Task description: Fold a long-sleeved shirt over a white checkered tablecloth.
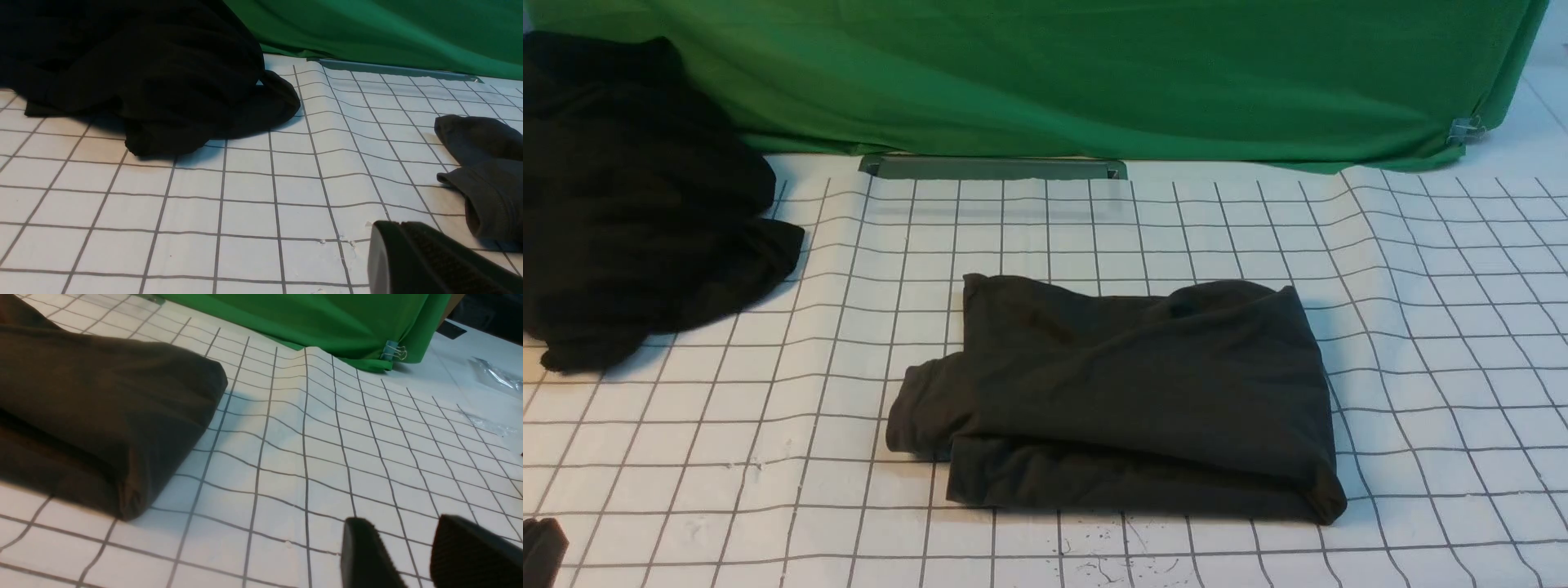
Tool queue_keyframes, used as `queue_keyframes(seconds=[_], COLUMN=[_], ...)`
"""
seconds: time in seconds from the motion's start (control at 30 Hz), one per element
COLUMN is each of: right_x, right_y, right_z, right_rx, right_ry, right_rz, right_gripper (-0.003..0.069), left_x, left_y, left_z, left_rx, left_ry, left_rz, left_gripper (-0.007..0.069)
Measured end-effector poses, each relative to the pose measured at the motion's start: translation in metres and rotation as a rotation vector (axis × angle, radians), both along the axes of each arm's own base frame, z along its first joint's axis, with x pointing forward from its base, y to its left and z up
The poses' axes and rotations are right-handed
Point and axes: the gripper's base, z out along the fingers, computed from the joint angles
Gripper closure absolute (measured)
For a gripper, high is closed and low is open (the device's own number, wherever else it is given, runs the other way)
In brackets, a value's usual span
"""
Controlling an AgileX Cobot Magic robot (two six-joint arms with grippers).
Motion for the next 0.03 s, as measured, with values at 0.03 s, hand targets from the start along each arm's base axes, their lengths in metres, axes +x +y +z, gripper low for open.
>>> queue_keyframes(seconds=[0.03], right_x=[0.0], right_y=[0.0], right_z=[0.0], right_rx=[0.0], right_ry=[0.0], right_rz=[0.0], right_gripper=[0.0418], left_x=[0.0], left_y=[0.0], left_z=[0.0], left_rx=[0.0], left_ry=[0.0], left_rz=[0.0], left_gripper=[0.0607])
